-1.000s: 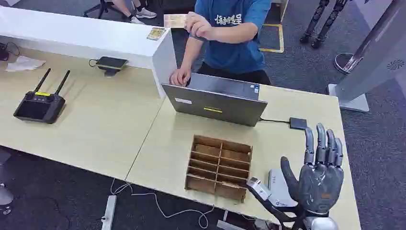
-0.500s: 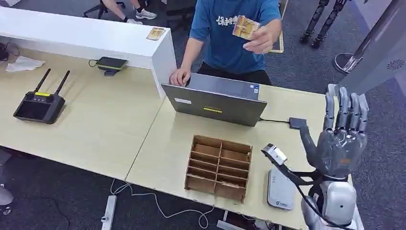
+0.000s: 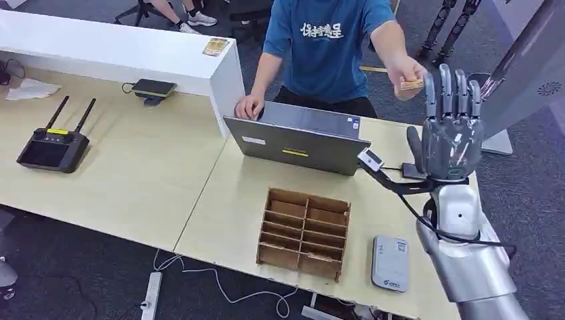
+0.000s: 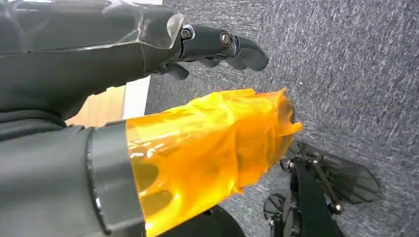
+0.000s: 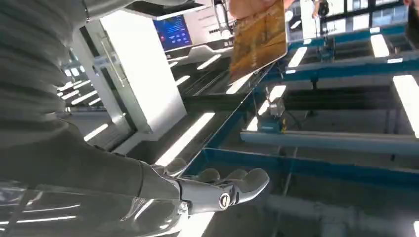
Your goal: Pass the card to the sensor for recognition and then transmit it.
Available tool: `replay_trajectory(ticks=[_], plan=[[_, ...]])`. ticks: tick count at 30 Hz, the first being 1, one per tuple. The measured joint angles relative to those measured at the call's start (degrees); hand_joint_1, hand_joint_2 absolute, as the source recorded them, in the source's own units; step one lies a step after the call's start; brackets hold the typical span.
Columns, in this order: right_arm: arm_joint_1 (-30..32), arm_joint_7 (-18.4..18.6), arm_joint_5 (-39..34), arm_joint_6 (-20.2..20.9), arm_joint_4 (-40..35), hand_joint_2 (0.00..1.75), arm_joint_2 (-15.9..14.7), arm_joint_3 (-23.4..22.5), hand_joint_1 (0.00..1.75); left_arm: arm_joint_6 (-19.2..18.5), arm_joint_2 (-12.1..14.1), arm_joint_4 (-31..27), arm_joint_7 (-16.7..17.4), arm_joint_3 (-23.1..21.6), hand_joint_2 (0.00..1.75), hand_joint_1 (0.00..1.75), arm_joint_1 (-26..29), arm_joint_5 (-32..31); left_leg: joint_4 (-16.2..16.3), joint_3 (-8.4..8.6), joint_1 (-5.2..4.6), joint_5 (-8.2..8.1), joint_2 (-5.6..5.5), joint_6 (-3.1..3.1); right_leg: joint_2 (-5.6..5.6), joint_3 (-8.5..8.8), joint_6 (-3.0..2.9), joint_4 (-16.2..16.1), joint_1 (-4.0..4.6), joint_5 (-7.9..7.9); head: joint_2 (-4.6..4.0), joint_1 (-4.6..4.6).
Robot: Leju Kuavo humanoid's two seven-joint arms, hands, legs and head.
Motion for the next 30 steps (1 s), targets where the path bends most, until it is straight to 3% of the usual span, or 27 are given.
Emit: replay_trajectory(ticks=[7, 11, 30], plan=[[-14.1, 0.4, 0.0, 4.7, 13.4, 1.75, 3.1, 3.7, 0.00, -0.9, 0.5, 0.0, 0.5, -1.7, 0.00, 0.00, 0.0, -1.4, 0.0, 0.00, 0.02, 0.11, -0.08, -0.03, -0.08, 0.01, 0.01, 0.0, 0.01, 0.06, 0.00, 0.04], [-18.9, 0.7, 0.0, 4.8, 18.8, 1.75, 4.9, 5.7, 0.00, -1.2, 0.7, 0.0, 0.6, -2.5, 0.00, 0.00, 0.0, -1.5, 0.0, 0.00, 0.02, 0.10, -0.08, -0.03, -0.08, 0.00, 0.01, 0.0, 0.01, 0.05, 0.00, 0.04], [-20.4, 2.0, 0.0, 4.1, 22.8, 1.75, 6.5, 10.0, 0.00, -1.2, 0.9, 0.0, 0.6, -2.9, 0.00, 0.00, -0.1, -1.4, 0.0, 0.00, 0.01, 0.10, -0.09, -0.03, -0.09, -0.02, 0.02, 0.0, 0.00, 0.05, 0.00, 0.04]])
